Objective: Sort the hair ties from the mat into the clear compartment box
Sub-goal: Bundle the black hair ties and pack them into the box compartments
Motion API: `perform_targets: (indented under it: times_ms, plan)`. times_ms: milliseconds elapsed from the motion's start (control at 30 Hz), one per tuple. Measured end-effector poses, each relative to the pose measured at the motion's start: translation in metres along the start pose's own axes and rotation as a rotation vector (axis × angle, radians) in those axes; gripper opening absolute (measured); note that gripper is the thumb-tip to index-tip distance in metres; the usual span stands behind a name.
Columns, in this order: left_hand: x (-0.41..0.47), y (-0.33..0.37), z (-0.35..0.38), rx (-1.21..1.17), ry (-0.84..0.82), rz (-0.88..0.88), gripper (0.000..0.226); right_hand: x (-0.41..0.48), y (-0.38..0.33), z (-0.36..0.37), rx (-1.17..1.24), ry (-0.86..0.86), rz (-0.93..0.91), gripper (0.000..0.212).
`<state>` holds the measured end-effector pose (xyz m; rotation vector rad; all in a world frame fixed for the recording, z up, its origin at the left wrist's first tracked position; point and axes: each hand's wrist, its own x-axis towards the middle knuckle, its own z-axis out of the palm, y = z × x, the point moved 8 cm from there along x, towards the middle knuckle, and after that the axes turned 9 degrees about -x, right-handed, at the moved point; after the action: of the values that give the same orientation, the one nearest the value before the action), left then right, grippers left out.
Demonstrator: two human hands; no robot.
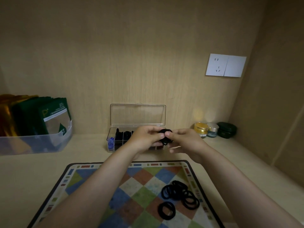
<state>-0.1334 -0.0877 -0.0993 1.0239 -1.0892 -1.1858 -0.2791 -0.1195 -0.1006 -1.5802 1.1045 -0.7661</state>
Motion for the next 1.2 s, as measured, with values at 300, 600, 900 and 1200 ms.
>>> perform_targets:
  times_ms: [300, 600, 900, 1200]
  plan:
    - [0.040, 0.010, -0.007, 0.336, -0.013, 0.111, 0.032, 0.041, -0.020, -0.018, -0.094, 0.094, 0.037, 0.019]
    - [0.052, -0.012, -0.024, 1.123, 0.064, 0.317, 0.042, 0.083, -0.011, -0.018, -0.517, 0.348, 0.006, 0.019]
    - [0.053, -0.019, -0.021, 1.191, 0.029, 0.315, 0.051, 0.091, -0.007, -0.007, -0.846, 0.329, -0.006, 0.013]
    - [0.055, -0.021, -0.017, 1.197, -0.001, 0.300, 0.047, 0.113, -0.004, 0.000, -1.241, 0.130, 0.131, 0.018]
